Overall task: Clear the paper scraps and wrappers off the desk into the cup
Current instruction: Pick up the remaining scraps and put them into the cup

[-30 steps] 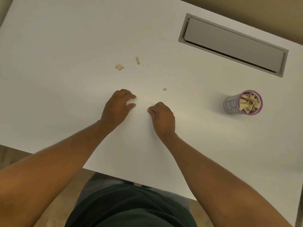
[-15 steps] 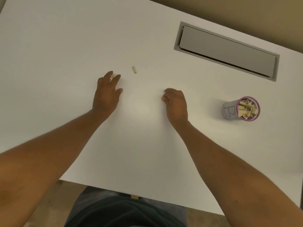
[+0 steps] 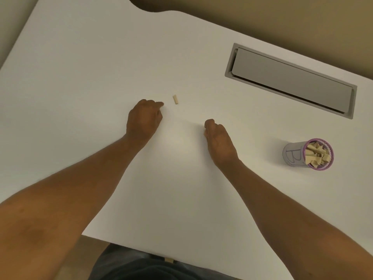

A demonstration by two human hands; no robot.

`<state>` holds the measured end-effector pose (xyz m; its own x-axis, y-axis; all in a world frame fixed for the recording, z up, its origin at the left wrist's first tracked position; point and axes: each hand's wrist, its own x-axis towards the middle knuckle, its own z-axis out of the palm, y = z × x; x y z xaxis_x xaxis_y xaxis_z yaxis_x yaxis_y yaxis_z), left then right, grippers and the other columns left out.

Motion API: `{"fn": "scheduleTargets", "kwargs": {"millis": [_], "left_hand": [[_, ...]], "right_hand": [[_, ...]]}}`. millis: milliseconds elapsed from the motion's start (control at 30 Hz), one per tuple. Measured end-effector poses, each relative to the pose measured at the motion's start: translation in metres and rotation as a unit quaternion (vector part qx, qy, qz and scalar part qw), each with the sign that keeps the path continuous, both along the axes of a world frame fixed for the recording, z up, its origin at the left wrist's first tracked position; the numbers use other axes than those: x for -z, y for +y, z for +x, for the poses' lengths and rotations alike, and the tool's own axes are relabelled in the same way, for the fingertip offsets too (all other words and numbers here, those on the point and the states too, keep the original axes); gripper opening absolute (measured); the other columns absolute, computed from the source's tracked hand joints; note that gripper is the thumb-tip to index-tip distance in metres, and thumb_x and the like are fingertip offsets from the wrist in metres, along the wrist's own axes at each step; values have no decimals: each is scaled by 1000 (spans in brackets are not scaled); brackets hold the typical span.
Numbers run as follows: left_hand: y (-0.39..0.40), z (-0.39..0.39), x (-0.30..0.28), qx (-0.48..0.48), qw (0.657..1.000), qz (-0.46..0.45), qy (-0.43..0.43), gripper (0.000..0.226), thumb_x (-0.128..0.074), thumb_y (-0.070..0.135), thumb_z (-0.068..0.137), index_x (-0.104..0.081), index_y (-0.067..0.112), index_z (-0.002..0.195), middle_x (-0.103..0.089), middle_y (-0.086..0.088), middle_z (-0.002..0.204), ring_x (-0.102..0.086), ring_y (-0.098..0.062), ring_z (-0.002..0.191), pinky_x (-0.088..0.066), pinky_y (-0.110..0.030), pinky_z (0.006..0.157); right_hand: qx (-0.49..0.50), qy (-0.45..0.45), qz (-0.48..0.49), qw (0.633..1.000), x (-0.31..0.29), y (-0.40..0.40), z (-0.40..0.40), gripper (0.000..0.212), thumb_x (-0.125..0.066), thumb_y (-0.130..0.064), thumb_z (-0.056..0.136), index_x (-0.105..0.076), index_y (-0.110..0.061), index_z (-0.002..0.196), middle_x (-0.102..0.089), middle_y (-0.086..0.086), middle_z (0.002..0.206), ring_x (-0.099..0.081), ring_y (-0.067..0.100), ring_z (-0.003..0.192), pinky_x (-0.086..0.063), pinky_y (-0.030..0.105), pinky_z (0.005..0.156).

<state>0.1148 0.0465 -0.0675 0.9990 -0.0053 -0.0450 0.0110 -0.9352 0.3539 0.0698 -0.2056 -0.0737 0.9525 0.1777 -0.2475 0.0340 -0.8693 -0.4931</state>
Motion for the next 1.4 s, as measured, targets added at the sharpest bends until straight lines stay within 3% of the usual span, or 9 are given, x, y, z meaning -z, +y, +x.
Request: {"fn": "scheduleTargets", "kwargs": {"millis": [300, 467, 567, 700, 833, 1067, 1167, 1233, 1400], "left_hand": [[-42, 51, -7, -73, 975, -162, 131, 52, -75, 18, 92, -62, 19, 143, -79, -4, 109, -66, -22, 121, -54, -39, 103], [-57, 55, 5, -104, 981, -140, 87, 24, -65, 9, 95, -78, 11, 115, -80, -5, 109, -73, -23, 106, -50, -25, 82], [-62, 51, 9, -104, 982, -148, 58, 12, -69, 8, 93, -80, 8, 98, -77, -4, 106, -73, -22, 99, -48, -23, 78], [-57, 36, 14, -129, 969, -207, 26, 12, -78, 8, 88, -65, 9, 89, -57, 4, 95, -61, 9, 86, -39, 0, 66], [-47, 12, 16, -126, 965, -230, -15, 5, -84, 22, 86, -82, 18, 89, -53, 1, 120, -47, -10, 114, -35, 6, 82], [-37, 35, 12, -58, 977, -204, -2, 12, -81, 24, 88, -84, 19, 99, -60, 6, 149, -47, -15, 138, -31, -10, 110], [-33, 46, 15, -20, 980, -195, 15, 15, -79, 18, 88, -84, 15, 102, -70, 0, 137, -55, -16, 134, -43, -29, 114], [-29, 47, 18, 8, 987, -157, -19, 15, -77, 18, 91, -83, 13, 103, -77, -2, 124, -62, -18, 124, -44, -23, 109], [-30, 44, 20, 69, 993, -69, -62, 20, -65, 17, 98, -81, 9, 108, -80, -9, 108, -73, -30, 102, -53, -35, 95]], "right_hand": [[72, -43, 20, 996, 10, 5, -16, 34, -41, 7, 89, -53, -15, 113, -55, -2, 91, -47, 17, 84, -34, 25, 71], [79, -30, 28, 996, 9, 1, -26, 56, -40, 15, 81, -58, -11, 128, -62, 6, 105, -54, 22, 99, -47, 31, 86], [75, -34, 30, 996, 8, -1, -27, 48, -43, 14, 84, -60, -10, 122, -63, 6, 104, -55, 24, 99, -44, 30, 82], [76, -30, 41, 996, 6, -3, -25, 32, -40, 10, 88, -57, -10, 106, -60, 5, 93, -53, 24, 88, -43, 34, 73], [63, -20, 59, 996, 0, -7, -22, 28, -40, 12, 88, -45, -15, 89, -49, 4, 79, -42, 24, 76, -37, 36, 67], [64, -11, 96, 993, -6, -10, -18, 27, -35, 16, 82, -41, -10, 85, -36, -3, 71, -29, 18, 68, -26, 21, 58], [82, 15, 112, 990, -6, -11, -19, 30, -33, 16, 79, -39, -12, 85, -39, -4, 71, -31, 12, 65, -23, 19, 57], [110, 38, 146, 982, -7, -11, -20, 29, -32, 15, 78, -41, -10, 89, -49, 4, 74, -36, 16, 66, -30, 26, 59], [297, 120, 335, 886, -12, -16, -19, 18, -53, 3, 97, -47, -13, 98, -65, 4, 87, -59, 18, 77, -50, 22, 67]]}}
